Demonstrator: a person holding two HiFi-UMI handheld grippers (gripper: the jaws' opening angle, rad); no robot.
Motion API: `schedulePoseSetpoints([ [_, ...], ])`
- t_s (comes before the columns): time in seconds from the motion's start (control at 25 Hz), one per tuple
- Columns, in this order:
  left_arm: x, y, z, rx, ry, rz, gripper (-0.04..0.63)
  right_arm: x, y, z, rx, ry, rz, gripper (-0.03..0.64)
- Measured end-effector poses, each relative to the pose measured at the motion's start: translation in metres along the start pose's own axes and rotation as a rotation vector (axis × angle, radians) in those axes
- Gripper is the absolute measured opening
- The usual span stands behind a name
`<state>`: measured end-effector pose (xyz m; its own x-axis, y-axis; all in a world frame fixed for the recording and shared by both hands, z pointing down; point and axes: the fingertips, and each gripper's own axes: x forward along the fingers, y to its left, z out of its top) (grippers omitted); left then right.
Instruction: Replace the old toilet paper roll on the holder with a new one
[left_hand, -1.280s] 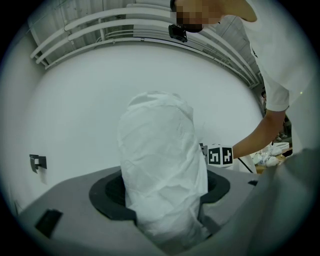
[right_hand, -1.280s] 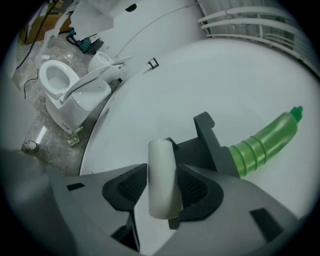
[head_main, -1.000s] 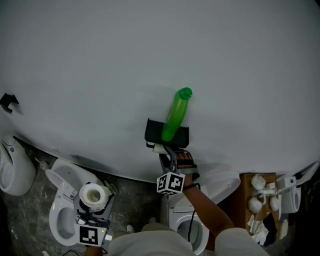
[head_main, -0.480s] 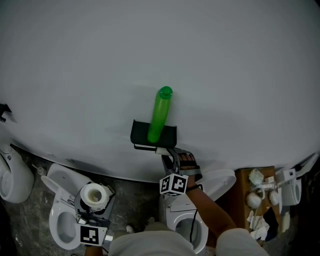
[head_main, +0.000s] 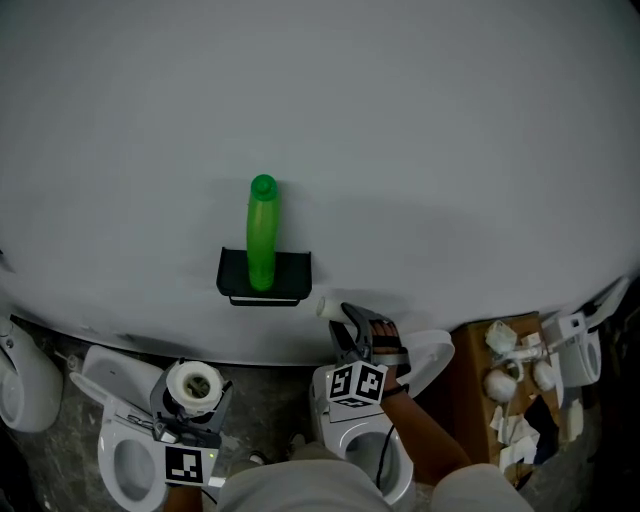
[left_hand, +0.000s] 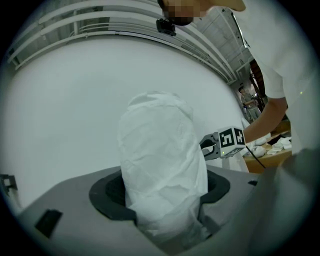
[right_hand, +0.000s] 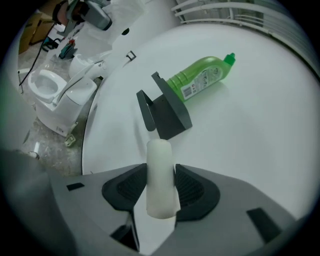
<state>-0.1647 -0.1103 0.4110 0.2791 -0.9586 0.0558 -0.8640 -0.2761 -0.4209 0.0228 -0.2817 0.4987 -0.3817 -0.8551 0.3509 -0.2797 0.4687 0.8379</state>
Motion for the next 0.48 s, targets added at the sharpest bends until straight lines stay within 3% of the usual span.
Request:
schedulePoseSetpoints([
  [0.16,0.029,-0.027,0.003,0.079,0.025,-0.050,0.337,-0.024,-0.010,-0.021,0.081,0.014,-0.030,0.175],
  [0.28,0.055,-0.053,0.004,0.124,-0.043,-0.099,0.337,-0.039,-0.014,-0.038,0.135,0.026,-0.050,0.175],
  [0.48,0.083,-0.079,0.010,0.234,-0.053,-0.153,0.337,-0.061,-0.017,-0.062,0.232,0.043,-0.076,0.175],
])
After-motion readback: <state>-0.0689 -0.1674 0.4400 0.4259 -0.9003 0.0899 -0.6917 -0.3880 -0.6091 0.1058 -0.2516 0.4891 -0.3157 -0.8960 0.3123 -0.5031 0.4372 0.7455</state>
